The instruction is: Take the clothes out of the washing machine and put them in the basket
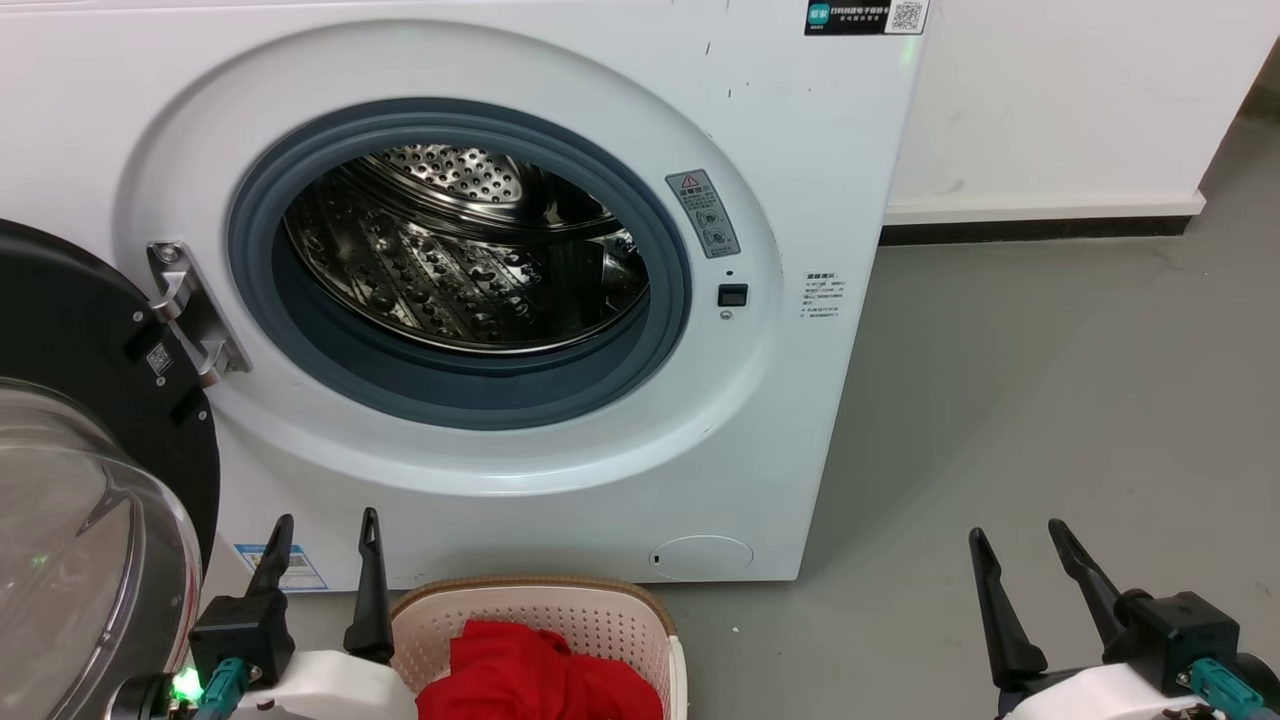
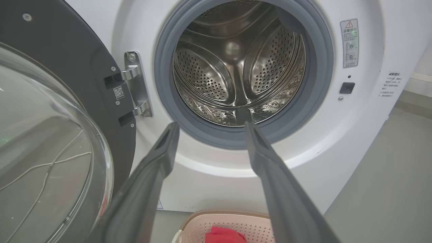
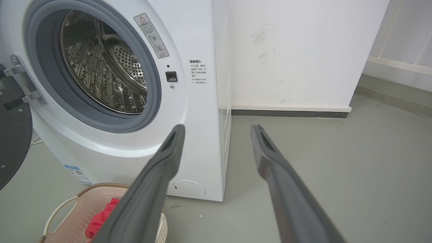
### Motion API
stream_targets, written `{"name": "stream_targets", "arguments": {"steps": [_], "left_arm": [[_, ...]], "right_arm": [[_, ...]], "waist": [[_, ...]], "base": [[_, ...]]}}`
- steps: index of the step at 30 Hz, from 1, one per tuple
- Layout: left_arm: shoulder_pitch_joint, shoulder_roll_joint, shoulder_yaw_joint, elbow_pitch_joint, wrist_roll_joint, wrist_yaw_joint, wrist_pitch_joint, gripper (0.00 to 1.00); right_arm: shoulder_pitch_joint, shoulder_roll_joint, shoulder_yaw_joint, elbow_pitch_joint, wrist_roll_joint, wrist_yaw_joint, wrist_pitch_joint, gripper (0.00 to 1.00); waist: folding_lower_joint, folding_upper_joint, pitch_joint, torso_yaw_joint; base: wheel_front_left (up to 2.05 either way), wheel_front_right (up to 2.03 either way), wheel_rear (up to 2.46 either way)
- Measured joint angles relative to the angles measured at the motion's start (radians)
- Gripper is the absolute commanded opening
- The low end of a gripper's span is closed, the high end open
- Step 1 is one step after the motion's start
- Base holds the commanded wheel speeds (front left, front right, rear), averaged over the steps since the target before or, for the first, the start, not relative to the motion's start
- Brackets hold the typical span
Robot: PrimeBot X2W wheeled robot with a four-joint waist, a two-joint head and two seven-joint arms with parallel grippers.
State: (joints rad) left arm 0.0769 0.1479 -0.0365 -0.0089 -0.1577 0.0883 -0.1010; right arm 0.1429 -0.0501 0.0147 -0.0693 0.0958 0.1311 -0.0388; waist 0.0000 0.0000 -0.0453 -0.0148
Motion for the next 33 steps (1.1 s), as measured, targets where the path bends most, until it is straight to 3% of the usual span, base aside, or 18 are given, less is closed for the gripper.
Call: {"name": "stream_targets", "arguments": {"steps": [14, 15, 19, 33], "left_arm": [[-0.002, 0.004, -0.007, 0.003, -0.007, 0.009, 0.0, 1.0], [-0.002, 0.003, -0.007, 0.005, -0.007, 0.009, -0.001, 0.0], [0.018, -0.008, -0.011, 0.041, -0.017, 0.007, 0.003, 0.0], [-0.002, -0.024, 0.016, 0.081, -0.262, -0.03, 0.042, 0.0]], "right_arm": [[0.0, 0.0, 0.002, -0.002, 0.002, 0.0, 0.0, 1.0], [0.0, 0.0, 0.002, 0.001, 0.002, 0.0, 0.0, 0.0], [0.008, 0.0, 0.005, 0.035, 0.01, 0.0, 0.0, 0.0], [-0.013, -0.01, 0.003, 0.083, 0.287, 0.0, 0.009, 0.0]], "waist": [[0.0, 0.0, -0.001, -0.004], [0.0, 0.0, -0.002, -0.004], [0.0001, 0.0, -0.001, -0.004], [0.0001, 0.0, 0.004, -0.002]], "base": [[0.0, 0.0, 0.0], [0.0, 0.0, 0.0], [0.0, 0.0, 0.0], [0.0, 0.0, 0.0]]}}
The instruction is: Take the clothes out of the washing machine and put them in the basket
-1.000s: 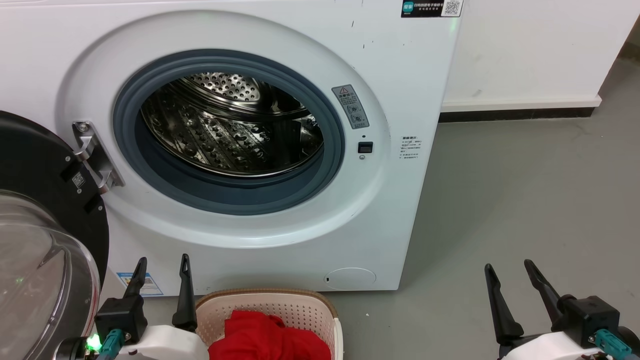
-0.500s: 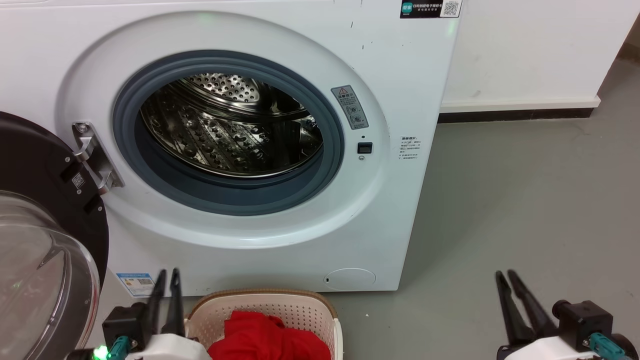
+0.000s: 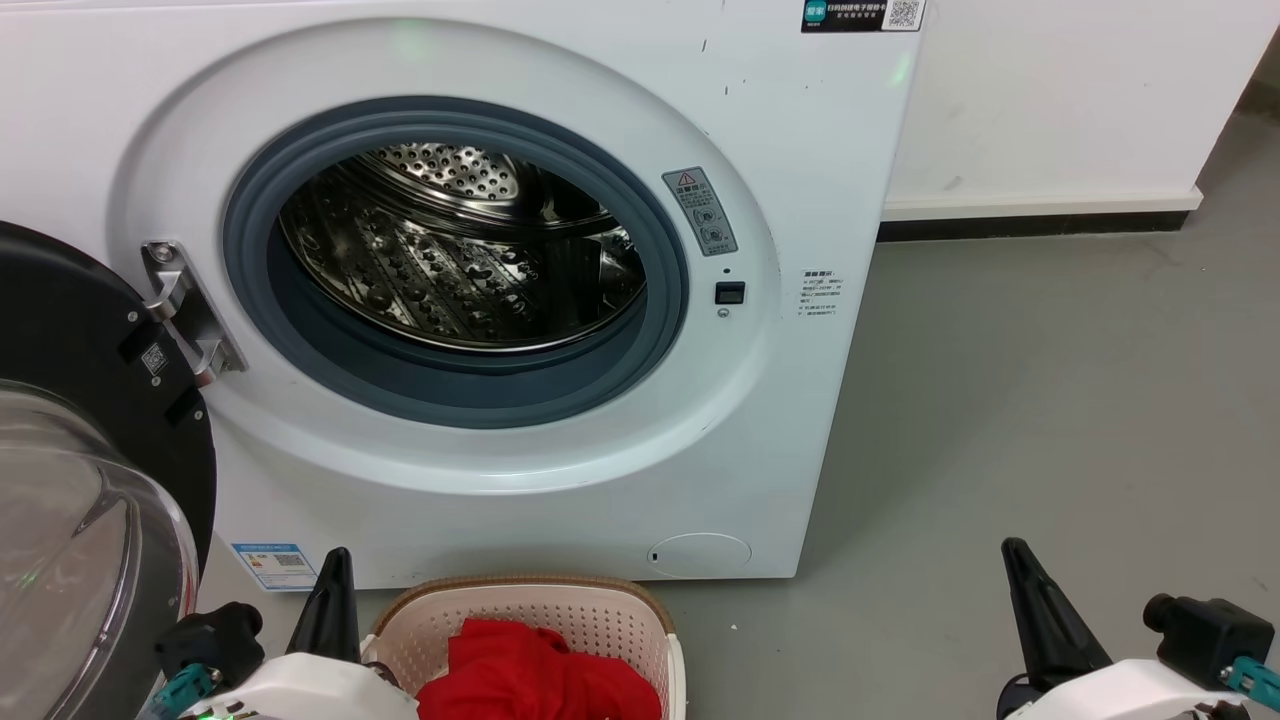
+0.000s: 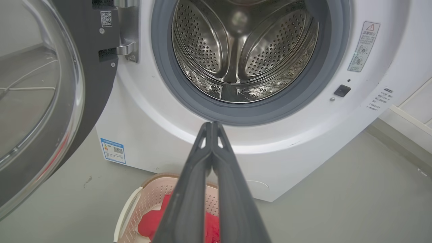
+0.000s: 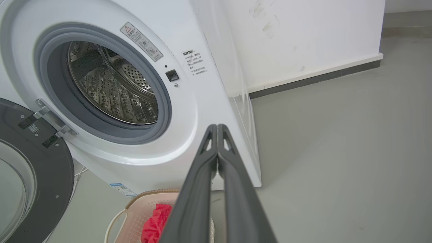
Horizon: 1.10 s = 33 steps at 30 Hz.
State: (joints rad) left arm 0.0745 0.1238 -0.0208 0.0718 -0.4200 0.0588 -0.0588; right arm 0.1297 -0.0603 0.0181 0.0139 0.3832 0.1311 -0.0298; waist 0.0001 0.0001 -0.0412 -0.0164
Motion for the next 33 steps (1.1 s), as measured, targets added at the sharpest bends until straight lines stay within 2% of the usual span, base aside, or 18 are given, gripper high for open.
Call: {"name": "stream_targets", "arguments": {"steps": [24, 33], "left_arm": [[-0.057, -0.023, 0.042, 0.055, -0.384, -0.06, 0.054, 0.0], [-0.072, -0.03, 0.055, 0.07, -0.487, -0.077, 0.071, 0.0]], "right_arm": [[-0.071, -0.015, -0.015, 0.073, 0.418, 0.0, 0.023, 0.0], [-0.093, -0.017, -0.021, 0.092, 0.527, 0.0, 0.031, 0.0]], "waist": [[0.0, 0.0, 0.01, 0.004], [0.0, 0.0, 0.013, 0.005]], "base": [[0.0, 0.0, 0.0], [0.0, 0.0, 0.0]]}}
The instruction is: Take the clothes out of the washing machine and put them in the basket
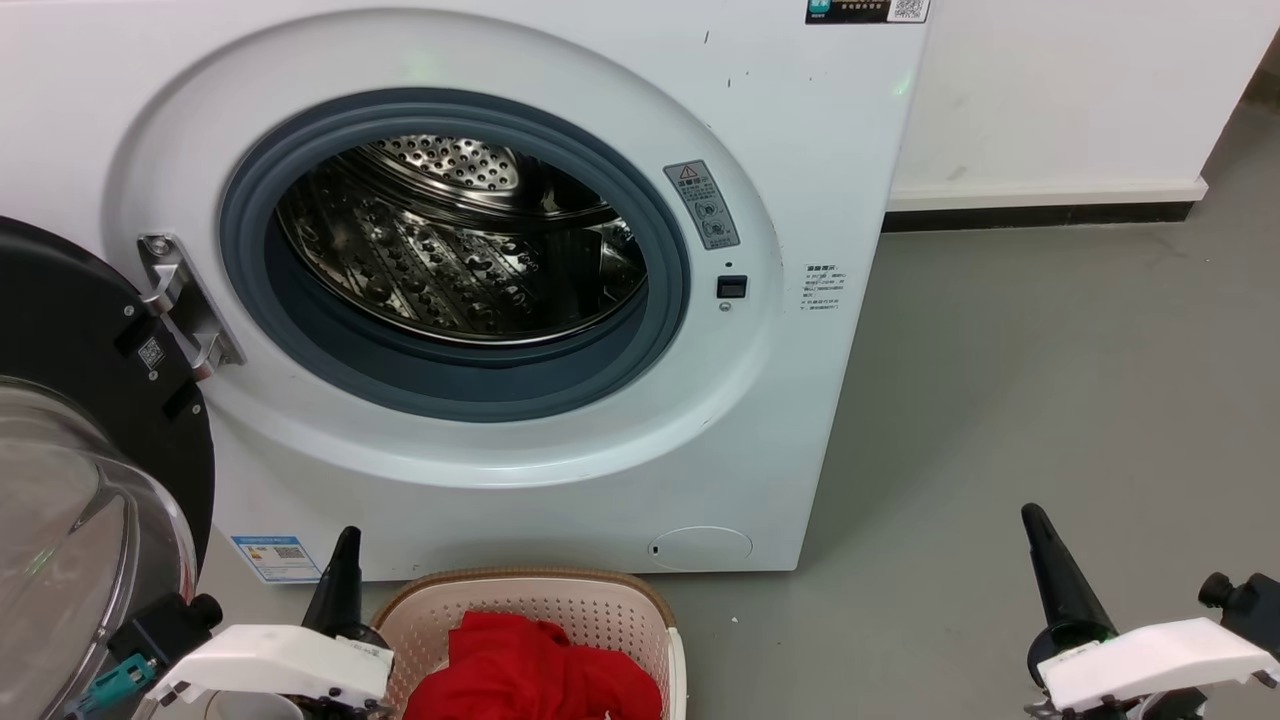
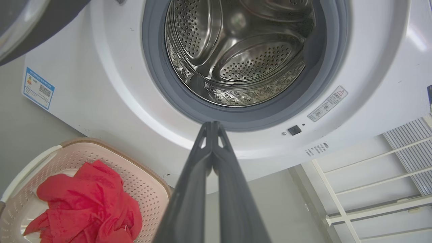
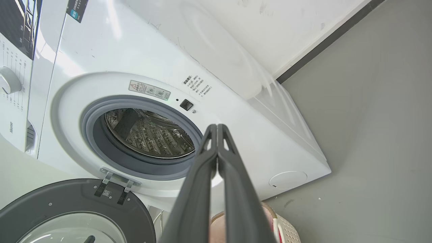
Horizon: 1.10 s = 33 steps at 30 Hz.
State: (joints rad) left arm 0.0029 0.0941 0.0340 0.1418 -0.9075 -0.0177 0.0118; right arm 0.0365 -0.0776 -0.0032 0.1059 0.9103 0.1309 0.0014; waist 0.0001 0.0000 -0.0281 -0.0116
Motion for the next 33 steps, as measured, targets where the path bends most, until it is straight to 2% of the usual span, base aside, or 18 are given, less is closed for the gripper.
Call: {"name": "stream_targets", "arguments": {"steps": [33], "left_arm": [[-0.052, -0.021, 0.04, 0.052, -0.35, -0.054, 0.05, 0.0]], "right_arm": [[-0.065, -0.003, -0.031, 0.067, 0.368, 0.0, 0.036, 0.0]], "waist": [[0.0, 0.0, 0.013, 0.005]], "base": [[0.0, 0.0, 0.0]]}}
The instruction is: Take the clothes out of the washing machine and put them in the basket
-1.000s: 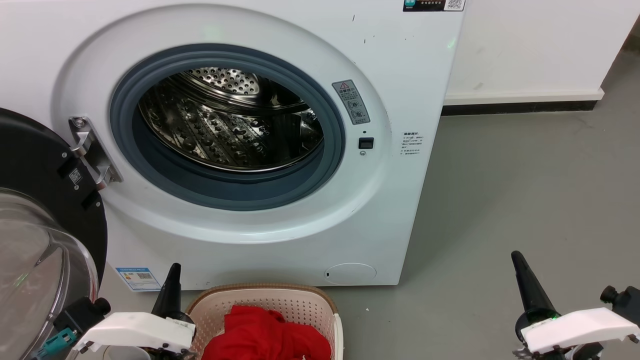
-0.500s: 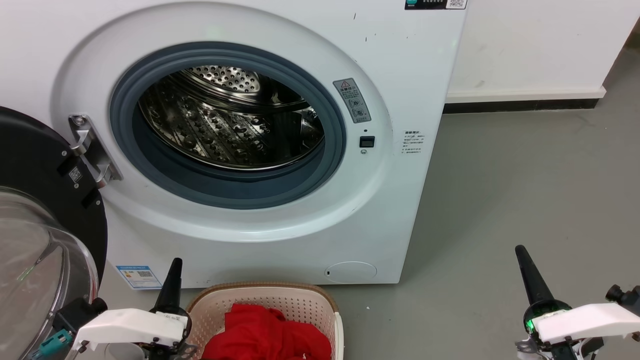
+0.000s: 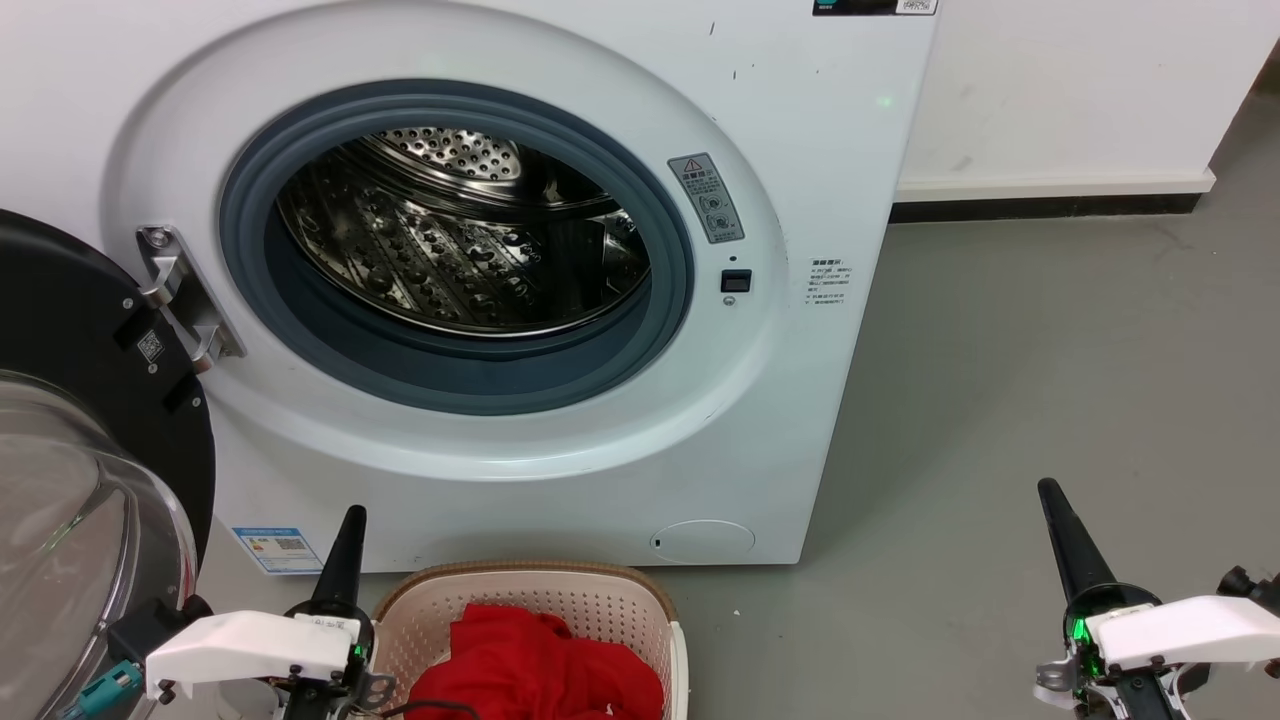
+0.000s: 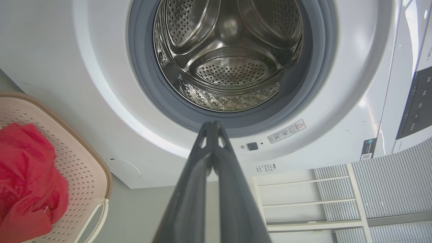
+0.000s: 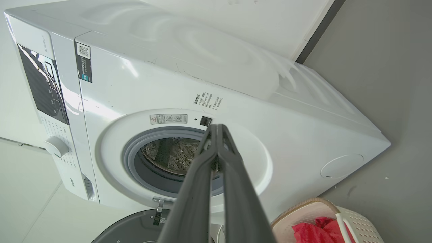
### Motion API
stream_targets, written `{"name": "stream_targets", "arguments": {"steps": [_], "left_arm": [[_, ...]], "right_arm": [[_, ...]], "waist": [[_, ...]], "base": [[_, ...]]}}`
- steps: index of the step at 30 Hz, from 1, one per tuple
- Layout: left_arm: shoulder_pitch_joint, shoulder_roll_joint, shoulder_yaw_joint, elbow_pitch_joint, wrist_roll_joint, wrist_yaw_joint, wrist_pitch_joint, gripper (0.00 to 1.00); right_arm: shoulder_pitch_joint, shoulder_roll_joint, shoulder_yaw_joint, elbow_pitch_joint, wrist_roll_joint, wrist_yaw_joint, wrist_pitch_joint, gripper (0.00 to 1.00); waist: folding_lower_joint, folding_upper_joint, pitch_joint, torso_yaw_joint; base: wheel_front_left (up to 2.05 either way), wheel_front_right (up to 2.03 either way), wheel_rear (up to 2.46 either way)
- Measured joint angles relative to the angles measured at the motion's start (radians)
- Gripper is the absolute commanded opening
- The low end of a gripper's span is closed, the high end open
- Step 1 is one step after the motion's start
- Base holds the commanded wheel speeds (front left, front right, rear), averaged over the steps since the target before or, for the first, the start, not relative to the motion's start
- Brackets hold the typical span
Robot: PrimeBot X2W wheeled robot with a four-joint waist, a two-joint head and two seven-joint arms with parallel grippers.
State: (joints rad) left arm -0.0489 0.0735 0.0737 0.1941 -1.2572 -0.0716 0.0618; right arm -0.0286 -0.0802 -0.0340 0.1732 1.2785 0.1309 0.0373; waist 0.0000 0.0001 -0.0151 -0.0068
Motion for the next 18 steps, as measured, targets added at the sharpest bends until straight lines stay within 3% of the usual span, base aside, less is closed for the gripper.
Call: {"name": "stream_targets", "arguments": {"steps": [18], "left_arm": [[-0.025, -0.012, 0.02, 0.024, -0.168, -0.027, 0.024, 0.0]], "right_arm": [[-0.033, 0.0, -0.019, 0.033, 0.174, 0.0, 0.021, 0.0]], "waist": [[0.0, 0.0, 0.008, 0.003]], "base": [[0.0, 0.0, 0.0]]}}
